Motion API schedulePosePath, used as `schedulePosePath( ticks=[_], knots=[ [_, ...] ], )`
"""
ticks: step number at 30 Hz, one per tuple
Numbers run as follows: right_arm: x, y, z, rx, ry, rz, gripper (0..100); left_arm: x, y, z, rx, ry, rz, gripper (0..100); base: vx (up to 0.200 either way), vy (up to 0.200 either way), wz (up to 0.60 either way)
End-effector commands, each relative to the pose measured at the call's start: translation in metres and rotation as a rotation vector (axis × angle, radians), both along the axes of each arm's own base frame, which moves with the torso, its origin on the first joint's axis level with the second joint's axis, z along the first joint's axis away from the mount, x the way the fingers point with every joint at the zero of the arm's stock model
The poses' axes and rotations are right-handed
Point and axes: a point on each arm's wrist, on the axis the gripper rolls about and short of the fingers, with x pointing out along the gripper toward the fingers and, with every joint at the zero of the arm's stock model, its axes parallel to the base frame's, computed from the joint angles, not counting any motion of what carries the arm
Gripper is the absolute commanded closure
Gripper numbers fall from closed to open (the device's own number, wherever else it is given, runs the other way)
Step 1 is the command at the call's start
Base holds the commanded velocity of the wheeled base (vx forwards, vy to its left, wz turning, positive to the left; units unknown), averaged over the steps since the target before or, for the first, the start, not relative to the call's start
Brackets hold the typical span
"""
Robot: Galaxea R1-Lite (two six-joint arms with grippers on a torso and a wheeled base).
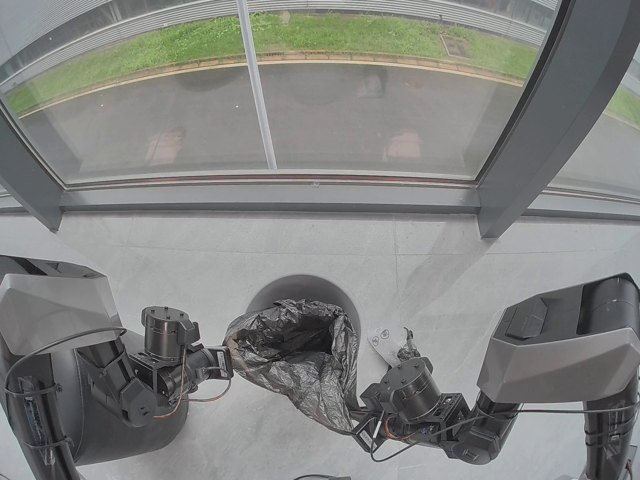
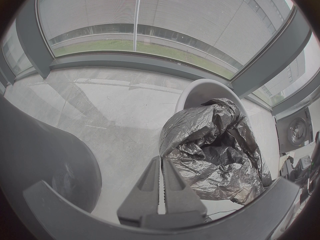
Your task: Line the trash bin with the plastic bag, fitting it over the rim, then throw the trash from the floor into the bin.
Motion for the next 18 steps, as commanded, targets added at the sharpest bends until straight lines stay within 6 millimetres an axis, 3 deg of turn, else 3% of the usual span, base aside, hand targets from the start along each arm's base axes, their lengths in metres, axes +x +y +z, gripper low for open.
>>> schedulePosePath(
  ticks=[1, 10, 11, 18],
  knots=[
    [0.0053, -0.0017, -0.0036, -0.005, -0.002, -0.021, 100, 0.0011, -0.0008, -0.0004, -0.001, -0.002, 0.000, 100, 0.000, 0.000, 0.00],
    [0.0060, -0.0009, -0.0033, 0.002, -0.005, -0.021, 100, 0.0031, -0.0045, 0.0014, -0.007, -0.014, -0.010, 100, 0.000, 0.000, 0.00],
    [0.0061, -0.0009, -0.0033, 0.003, -0.005, -0.024, 0, 0.0031, -0.0045, 0.0014, -0.009, -0.014, -0.009, 100, 0.000, 0.000, 0.00],
    [0.0067, 0.0012, 0.0051, 0.052, -0.045, -0.029, 0, 0.0034, -0.0042, 0.0018, -0.023, -0.031, -0.006, 100, 0.000, 0.000, 0.00]
  ],
)
